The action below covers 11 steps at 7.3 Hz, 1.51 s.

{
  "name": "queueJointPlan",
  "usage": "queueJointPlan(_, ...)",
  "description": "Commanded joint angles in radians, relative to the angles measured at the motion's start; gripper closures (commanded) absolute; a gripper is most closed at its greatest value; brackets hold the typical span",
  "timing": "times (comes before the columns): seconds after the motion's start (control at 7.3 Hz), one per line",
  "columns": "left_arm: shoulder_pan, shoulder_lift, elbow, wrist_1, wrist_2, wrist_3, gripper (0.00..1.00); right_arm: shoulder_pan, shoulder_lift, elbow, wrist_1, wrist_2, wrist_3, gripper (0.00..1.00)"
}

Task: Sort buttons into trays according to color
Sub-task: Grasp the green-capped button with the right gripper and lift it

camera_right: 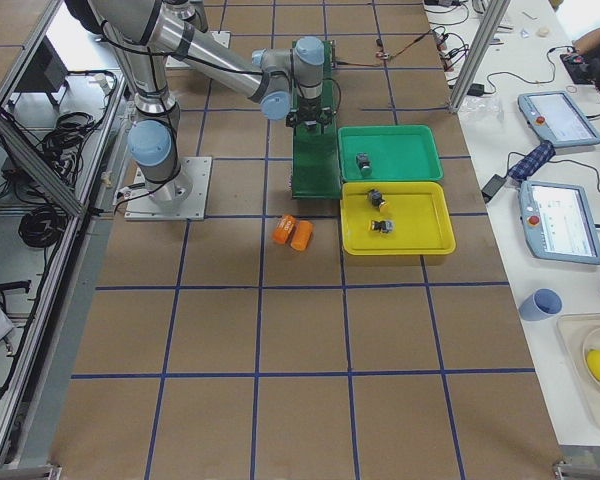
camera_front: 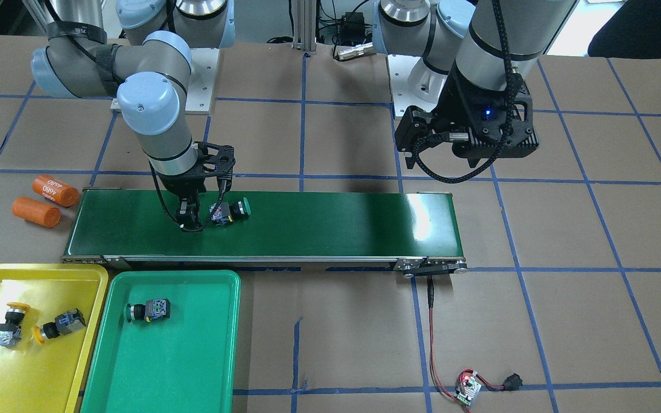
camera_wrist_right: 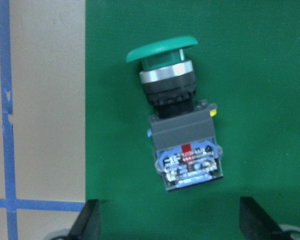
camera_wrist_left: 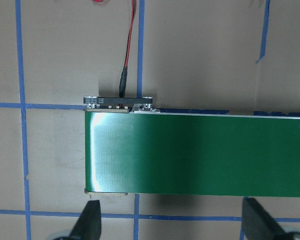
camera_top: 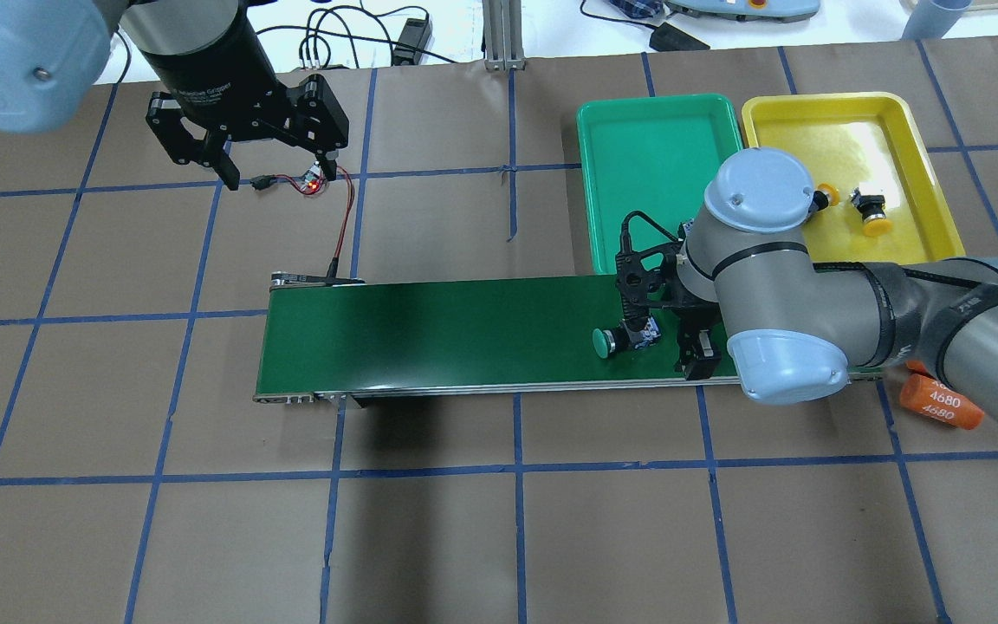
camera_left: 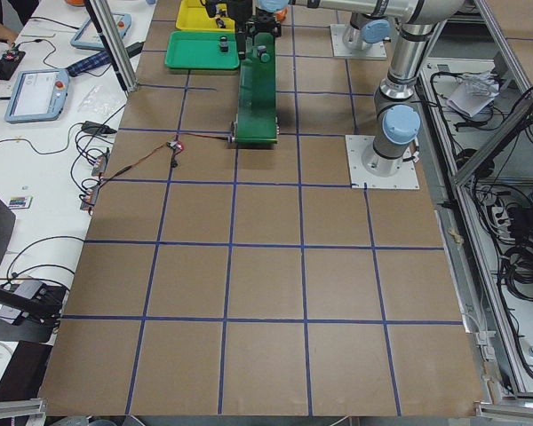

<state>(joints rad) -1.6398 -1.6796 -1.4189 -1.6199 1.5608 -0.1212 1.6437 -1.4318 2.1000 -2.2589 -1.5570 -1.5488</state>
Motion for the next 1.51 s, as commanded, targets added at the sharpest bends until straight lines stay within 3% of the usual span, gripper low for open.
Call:
queueJointPlan(0.0,0.0,-0.002,0.0,0.0,-0.002,0.0,0.0,0.005,0.002,-0.003,0.001,0.0,0.003,0.07)
queueJointPlan(0.27,0.0,-0.002,0.0,0.0,-0.002,0.0,0.0,0.005,0.007,-0.005,0.001,-0.001,0.003,0.23)
queueJointPlan(0.41,0.0,-0.005,0.0,0.002,-0.002,0.0,0.0,0.005,0.007,-0.005,0.001,-0.003,0.003,0.35)
queueJointPlan(0.68,0.0,-0.005,0.0,0.0,0.001,0.0,0.0,0.005,0.007,-0.006,0.001,-0.017,0.004,0.78)
queueJointPlan(0.96,0.0,-0.003,0.0,0.0,-0.001,0.0,0.0,-0.005,0.01,-0.047,-0.002,-0.02,0.01,0.85)
queueJointPlan(1.1,0.0,-0.002,0.0,0.0,0.001,0.0,0.0,-0.016,0.02,-0.123,0.007,-0.023,0.039,0.84)
queueJointPlan(1.37,0.0,-0.003,0.0,0.002,0.002,0.0,0.0,-0.062,0.181,-0.312,0.012,-0.029,0.047,0.82)
